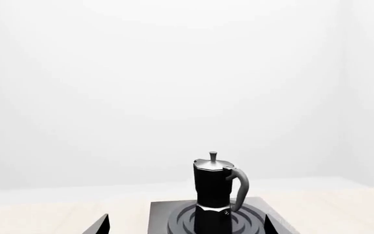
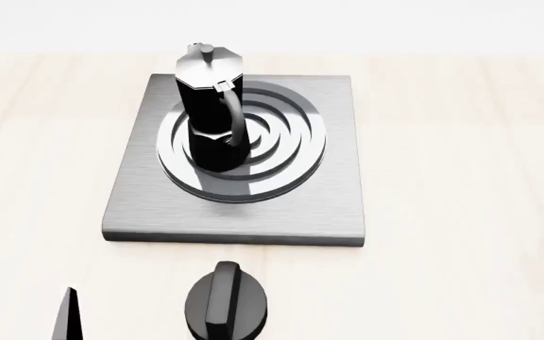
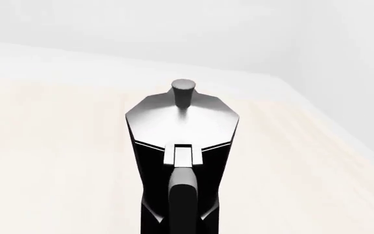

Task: Put both moka pots on the stove.

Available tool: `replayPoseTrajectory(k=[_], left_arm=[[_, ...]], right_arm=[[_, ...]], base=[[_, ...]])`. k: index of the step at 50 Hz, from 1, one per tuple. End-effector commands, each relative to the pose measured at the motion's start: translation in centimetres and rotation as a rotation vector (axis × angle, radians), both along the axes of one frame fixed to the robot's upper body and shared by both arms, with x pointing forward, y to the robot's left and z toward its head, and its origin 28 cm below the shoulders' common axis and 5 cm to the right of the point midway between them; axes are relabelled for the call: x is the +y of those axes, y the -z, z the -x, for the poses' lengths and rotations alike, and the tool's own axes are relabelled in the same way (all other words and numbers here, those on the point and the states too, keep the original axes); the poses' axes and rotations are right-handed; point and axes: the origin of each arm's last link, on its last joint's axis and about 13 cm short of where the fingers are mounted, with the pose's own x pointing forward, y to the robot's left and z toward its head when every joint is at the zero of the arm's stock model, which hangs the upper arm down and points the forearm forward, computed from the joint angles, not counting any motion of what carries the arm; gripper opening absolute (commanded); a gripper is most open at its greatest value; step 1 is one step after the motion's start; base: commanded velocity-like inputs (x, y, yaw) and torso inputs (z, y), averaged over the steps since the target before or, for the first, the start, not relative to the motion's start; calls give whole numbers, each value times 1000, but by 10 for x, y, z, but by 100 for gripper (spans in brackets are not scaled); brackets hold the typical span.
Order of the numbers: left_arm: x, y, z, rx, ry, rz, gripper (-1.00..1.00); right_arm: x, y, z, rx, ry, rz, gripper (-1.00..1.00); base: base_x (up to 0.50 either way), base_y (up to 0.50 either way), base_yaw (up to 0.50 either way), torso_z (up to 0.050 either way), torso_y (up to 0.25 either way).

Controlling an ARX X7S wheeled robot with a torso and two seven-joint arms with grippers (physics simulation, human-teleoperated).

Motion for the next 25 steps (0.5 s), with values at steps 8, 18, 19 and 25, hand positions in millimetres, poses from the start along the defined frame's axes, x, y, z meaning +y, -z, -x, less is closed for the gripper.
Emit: replayPoseTrajectory(k=[8, 18, 19, 25], left_arm=[[0, -1, 0, -1, -2, 1, 100], [1, -2, 1, -1, -5, 5, 100], [1, -1, 1, -1, -4, 4, 100], [1, -1, 0, -1, -5, 6, 100]], right_arm=[[29, -58, -19, -213, -95, 86, -100], [60, -78, -32, -241, -243, 77, -100], [64, -81, -32, -244, -264, 70, -100], [74, -89, -36, -253, -386, 56, -100]], base=[[0, 0, 0, 0, 0], [0, 0, 0, 0, 0], [0, 0, 0, 0, 0], [0, 0, 0, 0, 0]])
